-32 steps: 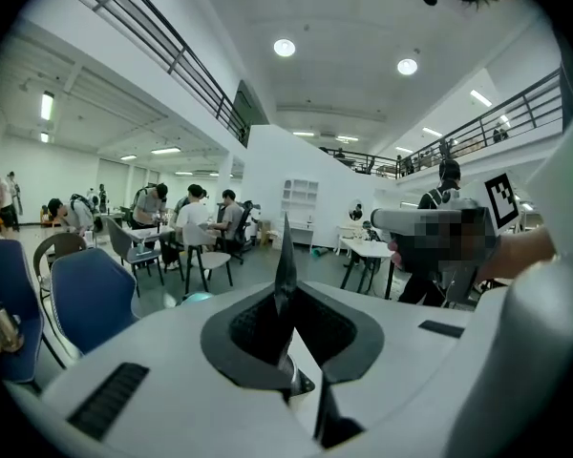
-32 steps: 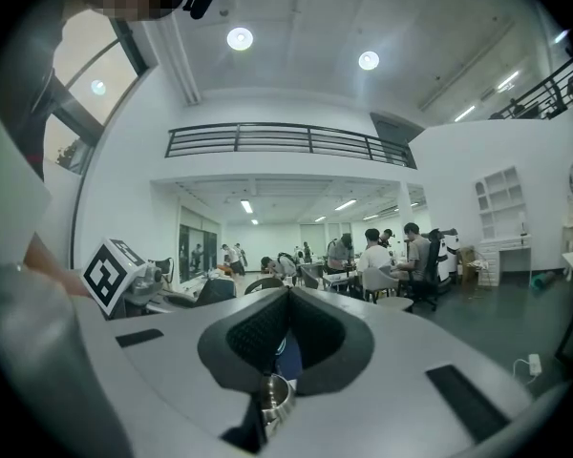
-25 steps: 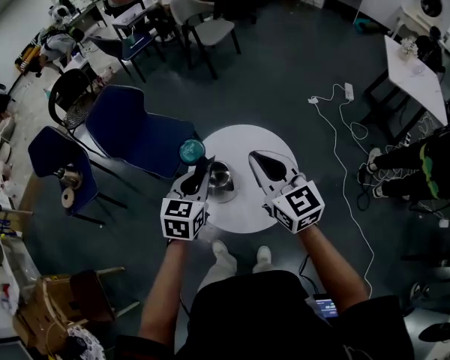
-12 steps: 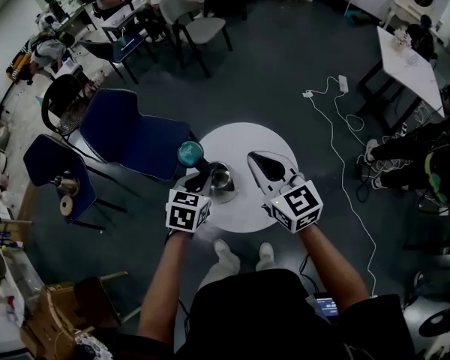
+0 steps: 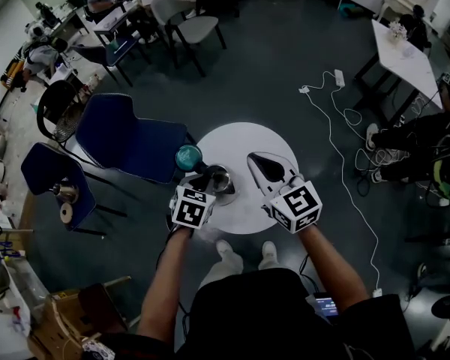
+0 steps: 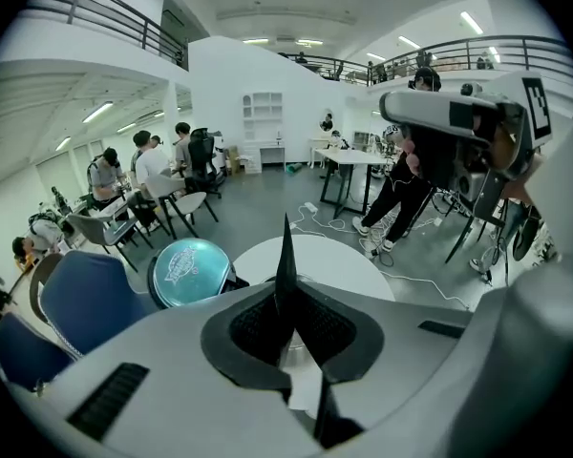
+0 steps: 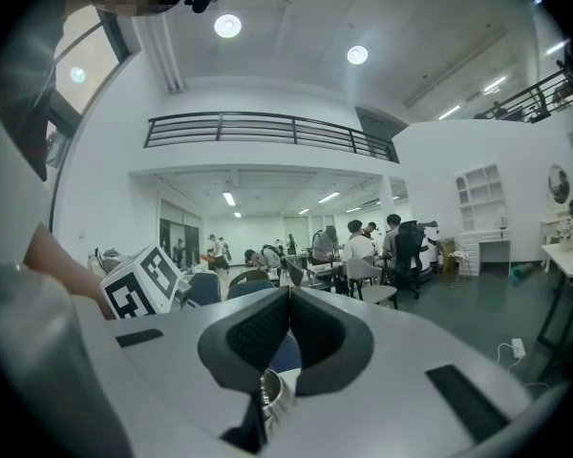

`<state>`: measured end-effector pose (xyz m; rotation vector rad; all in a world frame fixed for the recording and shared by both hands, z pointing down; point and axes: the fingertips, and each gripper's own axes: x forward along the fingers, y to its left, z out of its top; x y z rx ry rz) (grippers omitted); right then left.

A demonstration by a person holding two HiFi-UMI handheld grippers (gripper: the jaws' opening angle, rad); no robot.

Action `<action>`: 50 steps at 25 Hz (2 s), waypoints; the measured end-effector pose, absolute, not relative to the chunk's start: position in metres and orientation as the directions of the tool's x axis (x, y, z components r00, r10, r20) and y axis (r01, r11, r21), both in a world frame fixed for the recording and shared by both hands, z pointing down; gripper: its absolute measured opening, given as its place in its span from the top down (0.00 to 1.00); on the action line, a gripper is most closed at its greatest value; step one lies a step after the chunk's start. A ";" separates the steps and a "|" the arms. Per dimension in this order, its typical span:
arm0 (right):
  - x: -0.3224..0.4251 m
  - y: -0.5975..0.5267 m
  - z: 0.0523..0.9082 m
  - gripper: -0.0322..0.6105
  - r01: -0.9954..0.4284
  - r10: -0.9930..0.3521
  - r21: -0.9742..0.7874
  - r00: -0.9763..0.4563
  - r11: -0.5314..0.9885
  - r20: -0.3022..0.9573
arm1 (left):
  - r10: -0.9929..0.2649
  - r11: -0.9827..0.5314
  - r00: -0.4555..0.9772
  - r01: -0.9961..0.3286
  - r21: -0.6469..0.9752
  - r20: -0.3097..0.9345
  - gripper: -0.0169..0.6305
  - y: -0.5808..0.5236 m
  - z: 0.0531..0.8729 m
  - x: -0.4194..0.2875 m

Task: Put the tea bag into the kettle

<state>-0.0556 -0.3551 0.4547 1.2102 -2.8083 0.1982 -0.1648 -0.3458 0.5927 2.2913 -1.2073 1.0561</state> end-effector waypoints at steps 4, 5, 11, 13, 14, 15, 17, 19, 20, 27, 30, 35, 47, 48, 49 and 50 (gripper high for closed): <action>-0.056 -0.360 0.458 0.92 -0.737 -0.725 -0.077 -0.675 0.671 0.138 | -0.539 -0.601 0.371 -0.798 -0.037 0.757 0.92 -0.352 0.600 -0.164; -0.055 -0.361 0.459 0.92 -0.740 -0.728 -0.078 -0.671 0.668 0.140 | -0.530 -0.608 0.372 -0.793 -0.035 0.762 0.92 -0.353 0.604 -0.164; -0.051 -0.370 0.471 0.92 -0.749 -0.733 -0.070 -0.661 0.659 0.160 | -0.489 -0.642 0.371 -0.766 -0.038 0.790 0.92 -0.360 0.622 -0.157; -0.052 -0.373 0.474 0.92 -0.750 -0.734 -0.064 -0.658 0.658 0.168 | -0.477 -0.644 0.359 -0.764 -0.040 0.802 0.92 -0.362 0.626 -0.157; -0.053 -0.374 0.474 0.92 -0.751 -0.734 -0.064 -0.657 0.657 0.170 | -0.470 -0.647 0.355 -0.762 -0.041 0.808 0.92 -0.362 0.628 -0.157; -0.054 -0.375 0.475 0.92 -0.752 -0.735 -0.065 -0.656 0.656 0.171 | -0.461 -0.650 0.353 -0.759 -0.040 0.814 0.92 -0.362 0.630 -0.158; -0.056 -0.377 0.477 0.92 -0.754 -0.736 -0.064 -0.653 0.654 0.176 | -0.447 -0.657 0.350 -0.753 -0.037 0.823 0.92 -0.363 0.635 -0.159; -0.056 -0.378 0.481 0.92 -0.758 -0.739 -0.066 -0.649 0.649 0.180 | -0.435 -0.665 0.349 -0.746 -0.034 0.830 0.92 -0.363 0.641 -0.159; -0.055 -0.378 0.483 0.92 -0.760 -0.741 -0.067 -0.646 0.646 0.181 | -0.430 -0.668 0.349 -0.743 -0.034 0.833 0.92 -0.363 0.644 -0.159; -0.053 -0.380 0.488 0.92 -0.776 -0.754 -0.071 -0.628 0.627 0.194 | -0.418 -0.683 0.342 -0.729 -0.043 0.842 0.92 -0.367 0.655 -0.160; -0.053 -0.381 0.488 0.92 -0.779 -0.757 -0.068 -0.622 0.623 0.200 | -0.414 -0.686 0.337 -0.726 -0.046 0.846 0.92 -0.368 0.656 -0.162; -0.051 -0.379 0.487 0.92 -0.782 -0.759 -0.061 -0.618 0.620 0.204 | -0.403 -0.695 0.343 -0.718 -0.040 0.849 0.92 -0.365 0.659 -0.160; -0.054 -0.386 0.499 0.92 -0.779 -0.751 -0.037 -0.615 0.626 0.240 | -0.378 -0.711 0.348 -0.702 -0.029 0.858 0.90 -0.370 0.669 -0.161; -0.055 -0.385 0.500 0.92 -0.777 -0.749 -0.036 -0.617 0.628 0.242 | -0.376 -0.711 0.351 -0.703 -0.024 0.858 0.89 -0.369 0.670 -0.161; -0.054 -0.385 0.501 0.92 -0.777 -0.748 -0.037 -0.617 0.629 0.243 | -0.375 -0.712 0.353 -0.702 -0.022 0.857 0.88 -0.368 0.670 -0.160; -0.054 -0.385 0.501 0.92 -0.776 -0.748 -0.038 -0.618 0.629 0.243 | -0.374 -0.713 0.354 -0.701 -0.021 0.857 0.87 -0.367 0.671 -0.160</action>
